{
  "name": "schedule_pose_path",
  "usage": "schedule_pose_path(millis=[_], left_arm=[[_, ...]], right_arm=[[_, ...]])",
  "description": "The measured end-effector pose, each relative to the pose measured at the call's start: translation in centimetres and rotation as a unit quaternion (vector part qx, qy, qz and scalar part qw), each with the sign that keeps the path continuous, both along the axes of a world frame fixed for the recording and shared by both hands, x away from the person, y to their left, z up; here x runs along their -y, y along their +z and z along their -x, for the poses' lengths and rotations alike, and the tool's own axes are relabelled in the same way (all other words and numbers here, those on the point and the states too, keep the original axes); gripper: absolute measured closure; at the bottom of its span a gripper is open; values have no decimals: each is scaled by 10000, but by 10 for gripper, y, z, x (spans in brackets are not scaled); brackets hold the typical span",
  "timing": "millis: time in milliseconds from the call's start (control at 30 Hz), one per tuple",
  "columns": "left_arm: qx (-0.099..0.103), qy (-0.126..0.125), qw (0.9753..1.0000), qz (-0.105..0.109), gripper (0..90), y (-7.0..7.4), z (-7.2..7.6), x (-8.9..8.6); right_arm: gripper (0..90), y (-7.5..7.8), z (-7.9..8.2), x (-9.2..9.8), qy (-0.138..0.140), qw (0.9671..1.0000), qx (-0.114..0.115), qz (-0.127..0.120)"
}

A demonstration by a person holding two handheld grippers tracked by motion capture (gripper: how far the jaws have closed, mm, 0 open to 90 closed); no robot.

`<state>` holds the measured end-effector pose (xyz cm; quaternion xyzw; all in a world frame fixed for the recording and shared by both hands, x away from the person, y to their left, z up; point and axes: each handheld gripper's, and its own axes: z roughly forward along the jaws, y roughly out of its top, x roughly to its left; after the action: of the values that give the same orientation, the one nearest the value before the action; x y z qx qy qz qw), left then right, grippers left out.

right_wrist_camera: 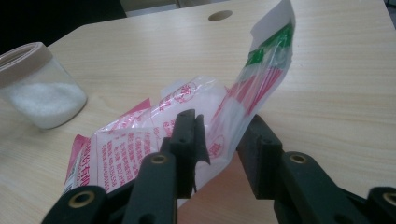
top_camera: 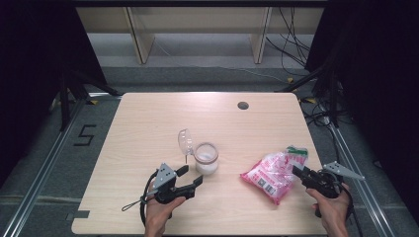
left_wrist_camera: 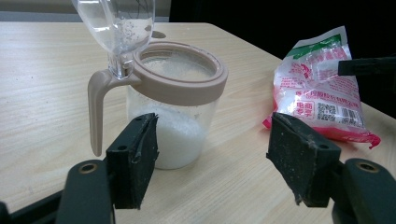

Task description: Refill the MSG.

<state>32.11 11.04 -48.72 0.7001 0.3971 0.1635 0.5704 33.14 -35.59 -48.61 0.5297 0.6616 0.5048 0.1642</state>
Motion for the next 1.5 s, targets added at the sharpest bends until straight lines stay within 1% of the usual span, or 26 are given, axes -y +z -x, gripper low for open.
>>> schedule_pose_path(millis=[100,167,200,233,333,400,500,567,600,667,700,900,933,967,1033,1067,1100,1167,1200,1233,1267,1333,1367,1400,1433,1500], left_arm=[[-18,31,10000,18,325,0,0,-1],[-26,31,10000,25,323,0,-1,-1],[-42,39,10000,61,320,0,-1,0],[-49,29,10000,2,318,0,-1,-1],[-24,29,10000,57,319,-1,-1,-1],[-16,36,10000,-21,319,0,-1,-3],[-31,87,10000,29,319,1,-1,-5],[-36,76,10000,0,321,1,-1,-7],[-47,102,9999,17,321,1,-2,-7],[-85,143,9999,4,324,2,-2,-8],[-73,136,9999,2,325,2,-2,-9],[-60,172,9998,-56,338,5,-3,-10],[-48,209,9997,-68,342,6,-3,-11],[-25,211,9998,-48,351,6,-3,-11],[-4,295,9994,-177,392,8,-3,-13],[25,265,9995,-185,401,9,-3,-14],[61,265,9995,-162,418,10,-3,-15],[135,227,9995,-166,478,13,-2,-17],[166,221,9994,-193,505,14,-2,-18],[177,251,9994,-177,548,15,-2,-18],[244,236,9993,-162,572,15,-3,-20],[397,347,9986,-79,689,18,-1,-22],[436,288,9986,-6,711,18,-1,-23],[451,319,9985,-31,748,19,-2,-23],[526,330,9980,-134,784,19,-3,-24],[508,460,9973,-258,833,20,-4,-25]], right_arm=[[624,-1,1,1,-178,9997,128,106],[596,0,5,-1,-251,9997,1,39],[571,0,6,1,-201,9997,29,146],[561,0,7,-2,-265,9996,-36,-52],[539,-1,9,-1,-282,9996,25,15],[520,1,13,-2,-434,9987,-235,-113],[505,0,15,1,-404,9991,-129,13],[487,1,18,-1,-408,9988,-261,-9],[482,0,18,1,-364,9990,-191,181],[479,-2,21,-2,-383,9989,-236,-98],[477,-2,20,-1,-348,9993,-147,49],[466,-1,27,-5,-244,9995,-207,-68],[465,0,29,-8,-354,9990,-251,-115],[464,-1,29,-4,-232,9996,-136,116],[464,0,33,-9,-339,9992,-205,-83],[464,0,33,-6,-247,9995,-138,124],[463,1,36,-7,-310,9992,-235,32],[462,-1,37,-6,-266,9996,-34,97],[461,0,40,-8,-289,9995,-99,51],[461,0,40,-6,-260,9993,35,250],[460,1,42,-8,-259,9996,-90,109],[459,1,44,-8,-258,9993,42,255],[459,3,46,-9,-274,9994,-109,192],[459,3,47,-10,-216,9997,-22,95],[458,1,47,-9,-231,9994,142,214],[456,3,51,-13,-242,9997,-78,4]])
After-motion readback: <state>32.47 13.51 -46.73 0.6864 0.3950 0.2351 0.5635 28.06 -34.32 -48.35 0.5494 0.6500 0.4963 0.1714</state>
